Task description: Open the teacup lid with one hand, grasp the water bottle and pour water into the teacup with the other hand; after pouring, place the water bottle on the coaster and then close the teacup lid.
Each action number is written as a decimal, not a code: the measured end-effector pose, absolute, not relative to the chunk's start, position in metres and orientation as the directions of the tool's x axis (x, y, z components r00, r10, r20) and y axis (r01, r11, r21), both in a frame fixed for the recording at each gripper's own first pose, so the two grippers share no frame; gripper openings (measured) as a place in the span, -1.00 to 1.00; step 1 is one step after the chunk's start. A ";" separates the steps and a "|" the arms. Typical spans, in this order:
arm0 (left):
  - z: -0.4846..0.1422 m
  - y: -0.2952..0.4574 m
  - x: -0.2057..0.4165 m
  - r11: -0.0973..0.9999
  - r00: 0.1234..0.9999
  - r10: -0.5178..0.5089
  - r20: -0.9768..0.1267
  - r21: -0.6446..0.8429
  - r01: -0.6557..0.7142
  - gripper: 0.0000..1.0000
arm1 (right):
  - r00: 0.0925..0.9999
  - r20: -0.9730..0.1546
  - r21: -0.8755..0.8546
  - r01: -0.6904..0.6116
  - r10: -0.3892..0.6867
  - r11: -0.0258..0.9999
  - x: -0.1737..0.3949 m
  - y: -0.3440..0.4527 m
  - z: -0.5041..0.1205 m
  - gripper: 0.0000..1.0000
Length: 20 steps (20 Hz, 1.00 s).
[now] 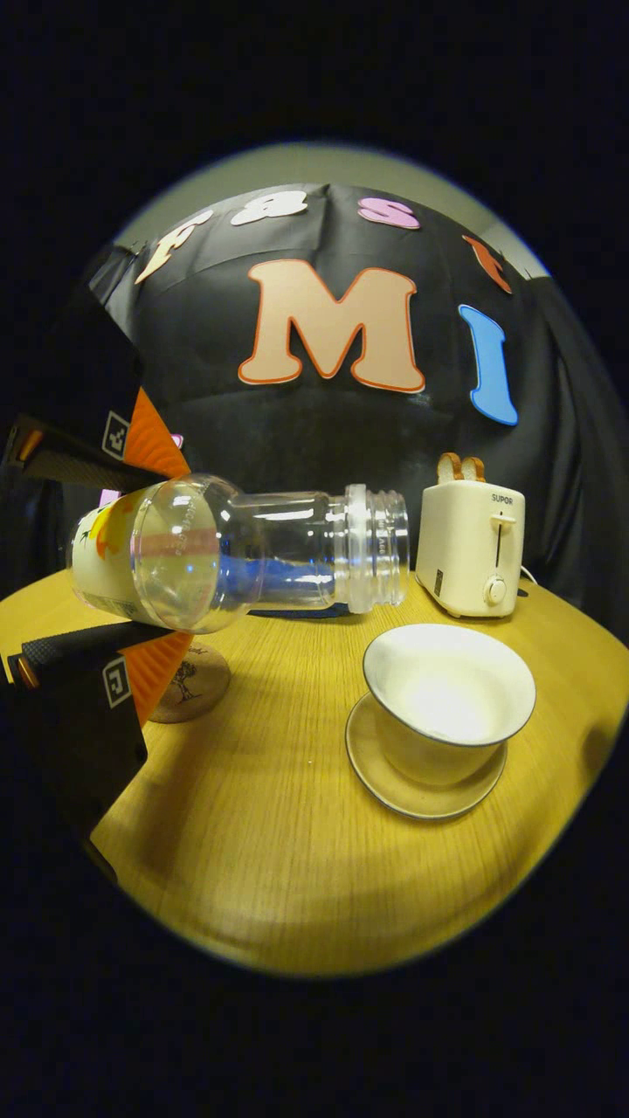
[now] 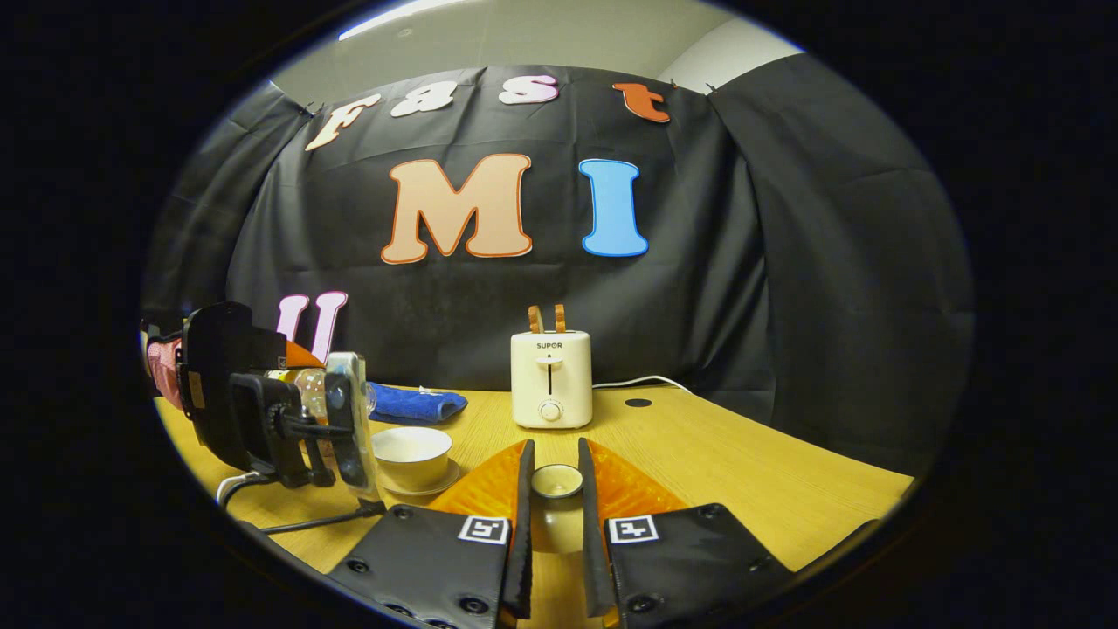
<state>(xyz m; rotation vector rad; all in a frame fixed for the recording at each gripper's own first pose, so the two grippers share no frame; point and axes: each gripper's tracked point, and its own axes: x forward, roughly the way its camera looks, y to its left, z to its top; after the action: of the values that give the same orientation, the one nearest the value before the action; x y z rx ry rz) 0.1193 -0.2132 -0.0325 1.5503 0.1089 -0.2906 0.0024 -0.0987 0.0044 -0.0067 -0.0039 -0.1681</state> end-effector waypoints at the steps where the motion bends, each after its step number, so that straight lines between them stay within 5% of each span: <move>1: -0.031 -0.212 0.118 -0.037 0.962 -0.116 -0.245 0.969 0.243 0.32 | 0.986 0.004 -0.006 0.167 -0.167 0.986 0.003 -0.099 0.004 -0.46; 13: -0.005 -0.221 0.135 -0.328 0.975 -0.134 -0.180 0.936 0.128 0.32 | 0.986 0.001 -0.007 0.167 -0.167 0.986 0.001 -0.099 0.004 -0.46; 20: -0.002 -0.227 0.140 -0.389 0.975 -0.138 -0.175 0.915 0.109 0.32 | 0.986 -0.001 -0.007 0.167 -0.167 0.986 0.002 -0.099 0.004 -0.46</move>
<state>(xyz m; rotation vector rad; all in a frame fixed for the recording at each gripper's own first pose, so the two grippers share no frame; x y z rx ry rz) 0.1400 -0.2268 -0.0017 1.9522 -0.0204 -0.2636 0.0018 -0.0993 0.0042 -0.0066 0.0011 -0.1673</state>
